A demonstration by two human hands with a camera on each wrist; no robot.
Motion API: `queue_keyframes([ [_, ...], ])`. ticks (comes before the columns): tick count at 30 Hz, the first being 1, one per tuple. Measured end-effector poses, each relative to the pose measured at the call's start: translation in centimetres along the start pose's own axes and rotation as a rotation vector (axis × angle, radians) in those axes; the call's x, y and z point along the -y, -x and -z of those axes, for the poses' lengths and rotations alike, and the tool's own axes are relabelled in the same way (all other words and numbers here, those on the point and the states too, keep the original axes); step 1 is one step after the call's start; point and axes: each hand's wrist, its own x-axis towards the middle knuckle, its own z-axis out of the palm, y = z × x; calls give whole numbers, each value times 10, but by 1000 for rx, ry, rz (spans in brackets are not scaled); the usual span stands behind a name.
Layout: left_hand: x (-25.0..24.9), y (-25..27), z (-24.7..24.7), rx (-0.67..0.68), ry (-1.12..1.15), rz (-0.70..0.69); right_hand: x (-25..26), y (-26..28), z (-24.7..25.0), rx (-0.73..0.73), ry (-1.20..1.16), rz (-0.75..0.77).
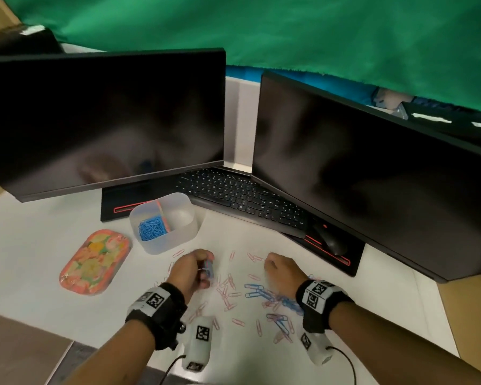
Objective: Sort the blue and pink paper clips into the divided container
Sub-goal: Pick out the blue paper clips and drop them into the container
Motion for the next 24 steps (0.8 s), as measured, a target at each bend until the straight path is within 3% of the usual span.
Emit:
queue_keyframes([
  [3, -25, 0, 19, -29, 207, -6, 47, -18, 1, 54, -261, -54],
  [8, -66, -7, 51, -124, 241, -60, 128, -46, -16, 270, -582, -51],
  [14, -95, -28, 80, -295, 166, -82, 201, -76, -41, 342, -476, -19],
  [20, -117, -40, 93, -351, 131, -84, 247, -100, -56, 376, -485, -60],
  [24, -122, -42, 97, -340, 52, -139, 254, -113, -65, 258, -218, 82],
])
